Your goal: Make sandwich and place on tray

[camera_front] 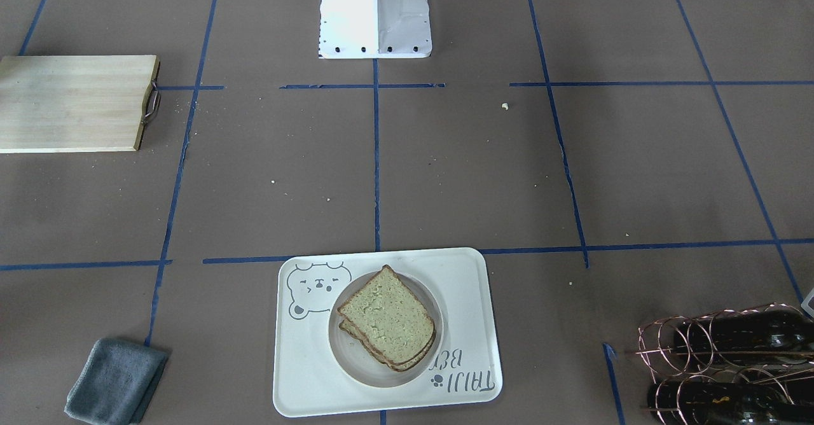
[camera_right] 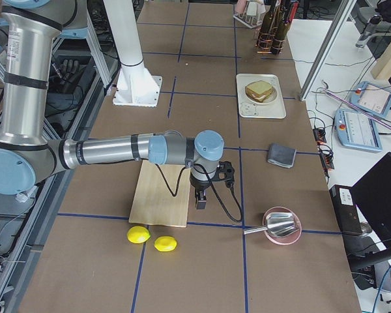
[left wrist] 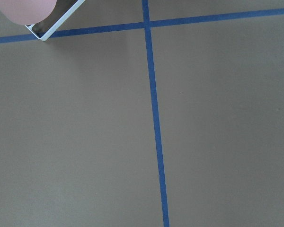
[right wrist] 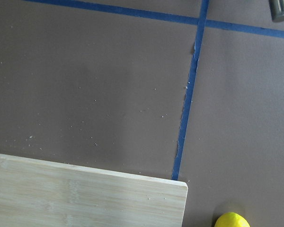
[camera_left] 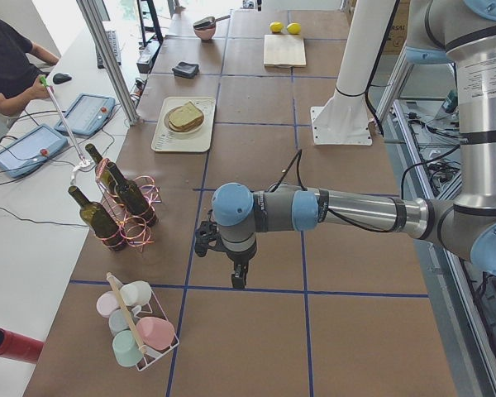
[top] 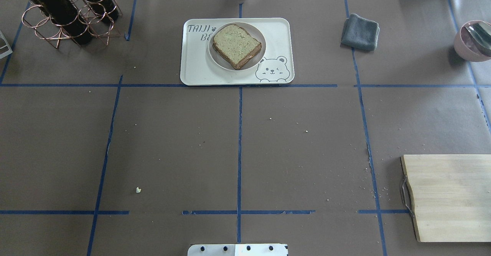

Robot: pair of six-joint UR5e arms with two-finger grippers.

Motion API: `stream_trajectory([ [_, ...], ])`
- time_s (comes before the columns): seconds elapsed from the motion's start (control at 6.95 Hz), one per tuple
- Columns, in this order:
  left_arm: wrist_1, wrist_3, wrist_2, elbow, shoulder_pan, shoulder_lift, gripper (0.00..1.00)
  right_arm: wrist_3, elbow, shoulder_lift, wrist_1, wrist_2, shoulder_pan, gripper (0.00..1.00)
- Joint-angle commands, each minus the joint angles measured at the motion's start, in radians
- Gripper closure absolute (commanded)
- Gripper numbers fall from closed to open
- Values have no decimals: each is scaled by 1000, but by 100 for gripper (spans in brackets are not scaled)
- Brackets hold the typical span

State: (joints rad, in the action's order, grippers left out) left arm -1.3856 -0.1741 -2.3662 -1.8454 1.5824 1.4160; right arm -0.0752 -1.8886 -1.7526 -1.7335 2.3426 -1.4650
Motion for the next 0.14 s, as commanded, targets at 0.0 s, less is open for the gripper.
stream_trajectory([
  [0.0,7,-1,1,0,-1,30,0,-1,5,1,2,1,-1,0],
])
